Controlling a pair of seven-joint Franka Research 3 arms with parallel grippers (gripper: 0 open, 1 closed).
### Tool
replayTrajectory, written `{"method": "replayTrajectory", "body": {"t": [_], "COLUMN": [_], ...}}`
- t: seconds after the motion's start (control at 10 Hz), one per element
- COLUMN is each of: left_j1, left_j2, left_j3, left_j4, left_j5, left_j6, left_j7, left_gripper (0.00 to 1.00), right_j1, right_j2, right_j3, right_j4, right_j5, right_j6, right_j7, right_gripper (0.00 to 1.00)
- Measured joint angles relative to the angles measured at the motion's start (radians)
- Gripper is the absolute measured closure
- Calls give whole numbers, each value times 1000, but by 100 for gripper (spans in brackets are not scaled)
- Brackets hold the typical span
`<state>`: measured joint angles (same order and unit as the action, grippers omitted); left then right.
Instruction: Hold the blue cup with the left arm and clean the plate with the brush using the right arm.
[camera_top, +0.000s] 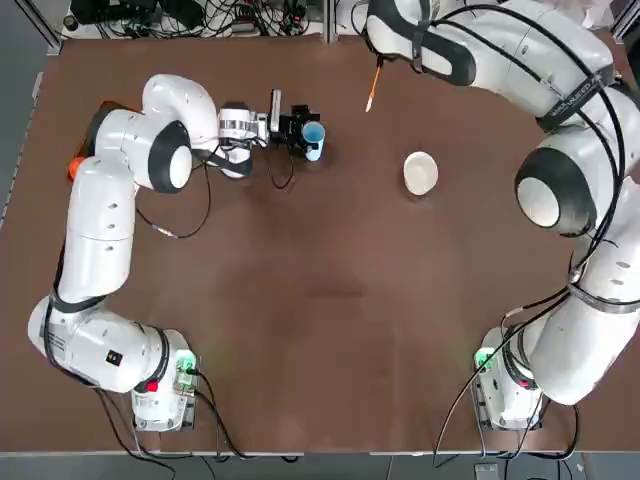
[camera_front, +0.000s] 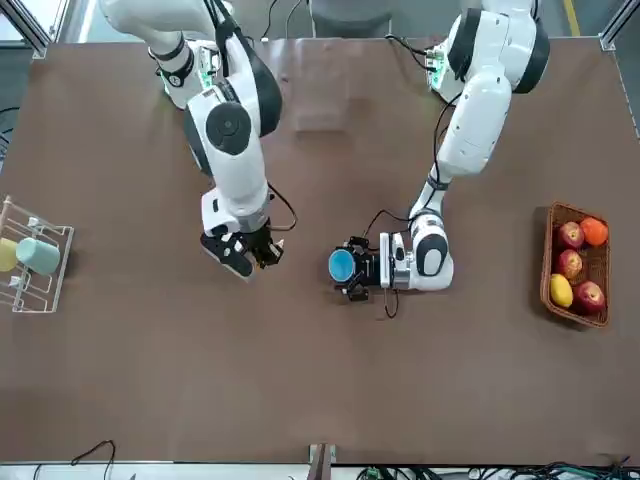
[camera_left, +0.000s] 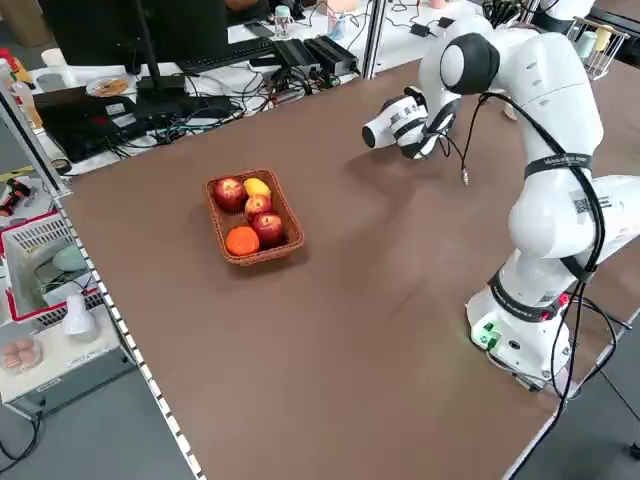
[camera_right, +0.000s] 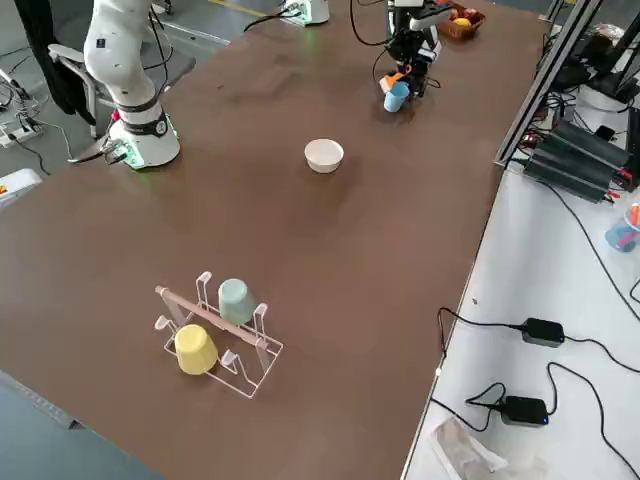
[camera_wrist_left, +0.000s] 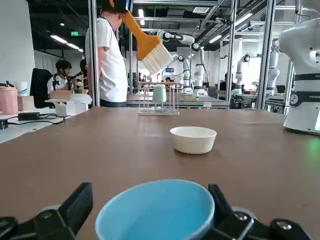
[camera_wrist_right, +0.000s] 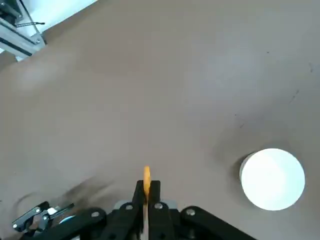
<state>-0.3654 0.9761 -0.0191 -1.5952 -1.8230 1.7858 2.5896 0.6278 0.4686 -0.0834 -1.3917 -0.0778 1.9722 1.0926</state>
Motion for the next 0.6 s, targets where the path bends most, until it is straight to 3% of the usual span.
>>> {"method": "replayTrajectory", "body": {"t": [0.4, 0.6], "left_j1": [1, 5], "left_j2": [-44, -72], "left_j3": [0, 0], "left_j4": [-28, -47], "left_j5": [-1, -6], "left_j6": [-4, -24], "left_j7": [0, -3], "left_gripper": [0, 0], "right_j1": [-86, -101], "right_j2": [-89, -151], "right_j3": [0, 0], "right_j4": [-123, -234], "right_j5": [41, 44], "right_j6": [25, 122], "right_j7": [-113, -124], "right_gripper": [95, 95]}}
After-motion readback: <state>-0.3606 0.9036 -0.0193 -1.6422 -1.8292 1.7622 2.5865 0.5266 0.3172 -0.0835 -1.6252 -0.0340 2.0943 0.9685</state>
